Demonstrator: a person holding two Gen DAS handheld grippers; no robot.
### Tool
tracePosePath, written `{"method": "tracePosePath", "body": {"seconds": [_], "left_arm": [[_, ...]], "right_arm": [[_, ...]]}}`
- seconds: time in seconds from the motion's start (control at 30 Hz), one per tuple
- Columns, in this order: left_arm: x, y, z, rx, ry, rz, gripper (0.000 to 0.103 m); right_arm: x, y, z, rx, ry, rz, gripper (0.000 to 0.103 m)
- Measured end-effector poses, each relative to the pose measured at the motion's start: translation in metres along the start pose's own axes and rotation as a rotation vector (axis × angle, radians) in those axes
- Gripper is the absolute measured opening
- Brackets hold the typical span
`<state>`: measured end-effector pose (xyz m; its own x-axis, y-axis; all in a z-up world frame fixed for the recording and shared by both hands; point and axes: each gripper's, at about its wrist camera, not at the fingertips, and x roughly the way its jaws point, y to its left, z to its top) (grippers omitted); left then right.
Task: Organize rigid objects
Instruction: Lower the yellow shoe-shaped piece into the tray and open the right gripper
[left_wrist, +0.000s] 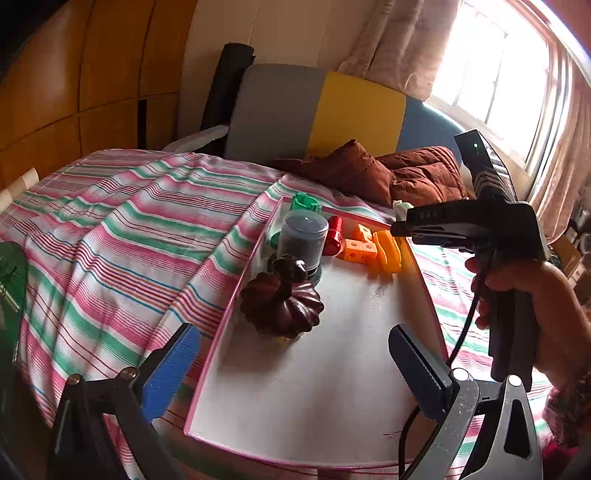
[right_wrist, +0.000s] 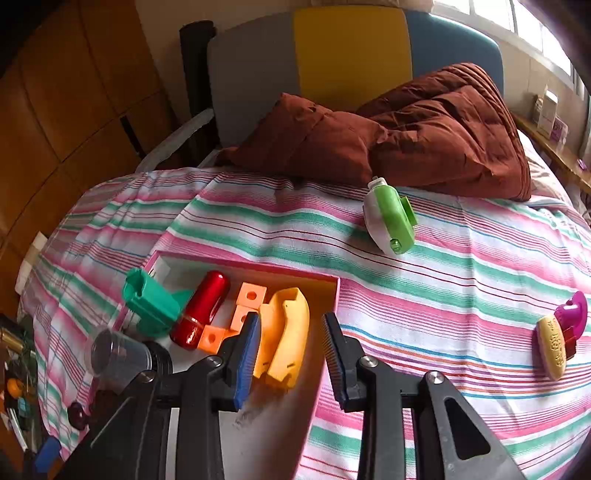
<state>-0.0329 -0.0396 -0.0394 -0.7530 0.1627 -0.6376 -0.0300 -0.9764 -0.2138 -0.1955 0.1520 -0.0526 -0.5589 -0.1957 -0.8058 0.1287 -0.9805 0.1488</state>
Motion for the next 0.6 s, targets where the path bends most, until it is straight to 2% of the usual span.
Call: {"method": "tracePosePath", "body": {"seconds": [0.2, 0.37, 0.6], "left_arm": [[-0.004, 0.0, 0.001, -0.02, -0.011, -0.037, 0.103], [-0.001, -0.003, 0.0, -0.023, 0.016, -0.062, 0.103], [0.0, -0.02, -0.008, 0.029, 0.041, -0.105, 0.103]], "right_arm": [[-0.018, 0.002, -0.017, -0.034, -0.002, 0.017, 0.034], [-0.039, -0.002, -0.036, -0.065, -0.019, 0.032, 0.034], [-0.058, -0.02, -0.057, -0.078, 0.0, 0.015, 0.034]]}}
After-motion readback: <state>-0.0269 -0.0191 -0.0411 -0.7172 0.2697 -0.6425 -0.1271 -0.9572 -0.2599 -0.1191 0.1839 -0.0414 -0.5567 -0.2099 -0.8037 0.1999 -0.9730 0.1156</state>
